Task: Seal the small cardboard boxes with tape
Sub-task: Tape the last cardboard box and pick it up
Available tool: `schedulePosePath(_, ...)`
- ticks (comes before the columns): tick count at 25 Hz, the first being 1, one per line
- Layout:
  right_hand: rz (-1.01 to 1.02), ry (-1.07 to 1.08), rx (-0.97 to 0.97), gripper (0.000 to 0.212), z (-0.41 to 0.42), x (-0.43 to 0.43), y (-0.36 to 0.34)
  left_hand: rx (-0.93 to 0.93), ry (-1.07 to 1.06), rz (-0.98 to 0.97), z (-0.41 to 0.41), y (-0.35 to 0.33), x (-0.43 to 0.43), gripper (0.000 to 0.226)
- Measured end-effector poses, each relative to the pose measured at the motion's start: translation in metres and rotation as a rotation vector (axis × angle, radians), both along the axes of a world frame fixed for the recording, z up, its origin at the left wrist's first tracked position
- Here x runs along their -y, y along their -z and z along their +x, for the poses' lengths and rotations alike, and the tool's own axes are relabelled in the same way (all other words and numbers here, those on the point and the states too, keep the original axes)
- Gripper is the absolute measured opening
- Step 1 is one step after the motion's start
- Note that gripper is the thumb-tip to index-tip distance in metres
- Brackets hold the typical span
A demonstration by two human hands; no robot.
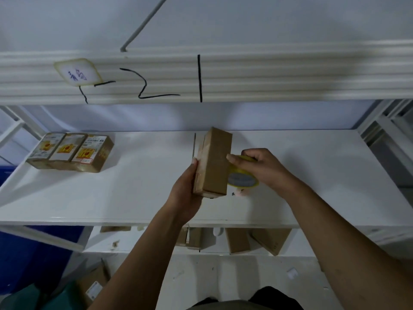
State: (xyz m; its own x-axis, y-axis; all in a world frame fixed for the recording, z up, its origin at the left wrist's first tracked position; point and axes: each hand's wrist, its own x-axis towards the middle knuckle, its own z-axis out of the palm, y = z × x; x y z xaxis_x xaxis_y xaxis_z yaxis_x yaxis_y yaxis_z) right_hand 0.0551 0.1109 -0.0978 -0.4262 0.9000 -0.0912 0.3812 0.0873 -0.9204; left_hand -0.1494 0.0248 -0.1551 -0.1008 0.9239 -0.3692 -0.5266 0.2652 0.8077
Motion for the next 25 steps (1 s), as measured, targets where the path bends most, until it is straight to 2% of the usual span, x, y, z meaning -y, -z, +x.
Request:
schedulePosePath(2,0.019,0.029,0.027,0.060,0.007,0.002,0.001,-0.376,-0.066,-0.040,0.007,-0.005,-0.002,0.049)
schedulePosePath(3,0.043,0.037,0.070,0.060,0.010,0.004,0.002,-0.485,-0.116,-0.080,0.012,-0.011,-0.001,0.049)
schedulePosePath(4,0.074,0.050,0.108,0.061,0.013,0.007,0.004,-0.527,-0.130,-0.100,0.018,-0.017,-0.001,0.055)
schedulePosePath(7,0.184,0.047,0.146,0.058,0.024,0.012,0.002,-0.574,0.069,-0.061,0.043,-0.033,0.003,0.080)
schedulePosePath(9,0.129,0.004,0.080,0.061,0.040,0.008,-0.003,-0.594,0.051,-0.038,0.053,-0.035,0.001,0.080)
schedulePosePath(12,-0.017,-0.154,-0.108,0.064,0.072,0.002,-0.008,-0.446,-0.074,-0.045,0.056,-0.037,0.002,0.064)
schedulePosePath(14,0.025,-0.208,-0.138,0.066,0.086,0.005,-0.006,-0.313,-0.099,-0.043,0.058,-0.037,0.011,0.063)
schedulePosePath(17,0.199,-0.105,0.011,0.066,0.093,0.001,-0.001,-0.158,-0.053,-0.022,0.059,-0.037,0.023,0.061)
schedulePosePath(19,0.149,-0.045,0.122,0.069,0.096,-0.005,0.001,-0.056,0.019,0.021,0.066,-0.038,0.026,0.063)
schedulePosePath(21,0.059,-0.029,0.127,0.063,0.097,-0.010,0.005,0.038,0.026,0.065,0.079,-0.040,0.028,0.060)
schedulePosePath(25,0.083,-0.024,0.060,0.063,0.094,-0.009,-0.004,0.154,0.017,0.100,0.094,-0.042,0.030,0.050)
